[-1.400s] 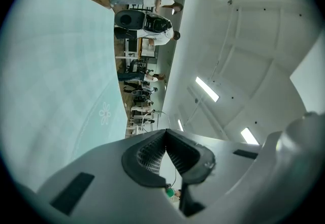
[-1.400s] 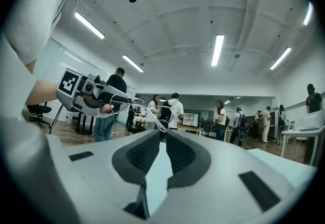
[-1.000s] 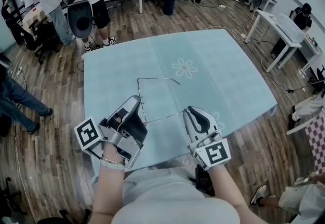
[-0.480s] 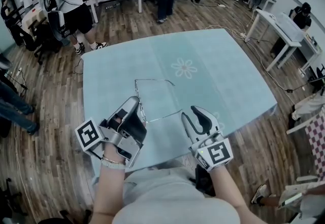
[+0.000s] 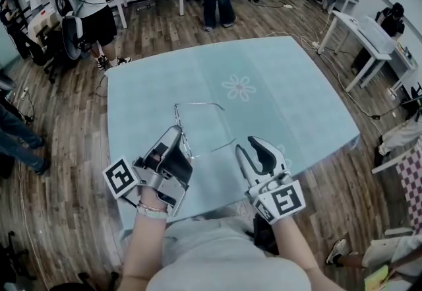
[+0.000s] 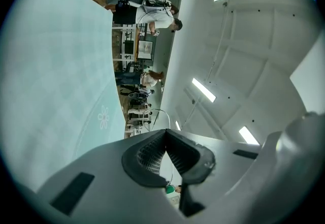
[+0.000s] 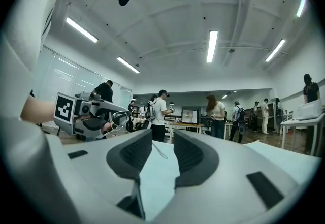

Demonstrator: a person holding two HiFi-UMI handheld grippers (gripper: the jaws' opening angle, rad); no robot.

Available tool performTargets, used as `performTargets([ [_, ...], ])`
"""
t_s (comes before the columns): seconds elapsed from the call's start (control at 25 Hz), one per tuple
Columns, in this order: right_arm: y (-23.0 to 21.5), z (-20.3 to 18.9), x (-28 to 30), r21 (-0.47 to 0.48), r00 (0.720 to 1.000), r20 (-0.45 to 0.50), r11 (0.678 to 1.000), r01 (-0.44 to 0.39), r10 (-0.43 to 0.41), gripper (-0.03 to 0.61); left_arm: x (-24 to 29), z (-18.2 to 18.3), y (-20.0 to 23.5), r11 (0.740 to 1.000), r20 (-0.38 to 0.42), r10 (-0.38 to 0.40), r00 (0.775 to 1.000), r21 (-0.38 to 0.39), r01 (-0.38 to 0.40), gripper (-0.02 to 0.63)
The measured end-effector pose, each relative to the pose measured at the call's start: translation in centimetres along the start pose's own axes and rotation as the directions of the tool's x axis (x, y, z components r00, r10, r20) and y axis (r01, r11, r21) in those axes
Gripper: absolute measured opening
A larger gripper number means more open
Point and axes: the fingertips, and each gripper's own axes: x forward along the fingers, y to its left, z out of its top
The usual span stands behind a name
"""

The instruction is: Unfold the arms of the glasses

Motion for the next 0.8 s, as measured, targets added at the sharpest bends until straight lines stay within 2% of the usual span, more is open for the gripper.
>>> performTargets([
  [0.2,-0.3,0.1,0.1,0.001,1.0,-0.011,1.0,0.022,-0.022,0.112,0.1,0.2,0.7,0.999,0.029,-0.031,0.999,0.014,0.03,0.009],
  [0.32,-0.8,0.5,-0.1,-0.027,0.998,-0.004,0.997,0.068,-0.068,0.048,0.1,0.6,1.1,0.998,0.055,-0.049,0.997,0.032,0.047,0.009],
  [0.48,-1.3,0.8,-0.3,-0.033,0.995,-0.01,0.994,0.102,-0.102,0.017,0.0,0.7,1.8,0.997,0.082,-0.053,0.995,0.056,0.048,0.009],
  [0.64,-1.4,0.8,0.0,-0.028,0.992,-0.031,0.992,0.123,-0.124,0.008,-0.4,0.9,2.2,0.996,0.142,-0.074,0.987,0.06,0.066,0.009],
  [0.8,-1.3,0.6,0.5,-0.004,0.989,-0.04,0.99,0.14,-0.14,0.008,-0.4,0.9,2.7,0.993,0.198,-0.074,0.977,0.102,0.055,0.009],
])
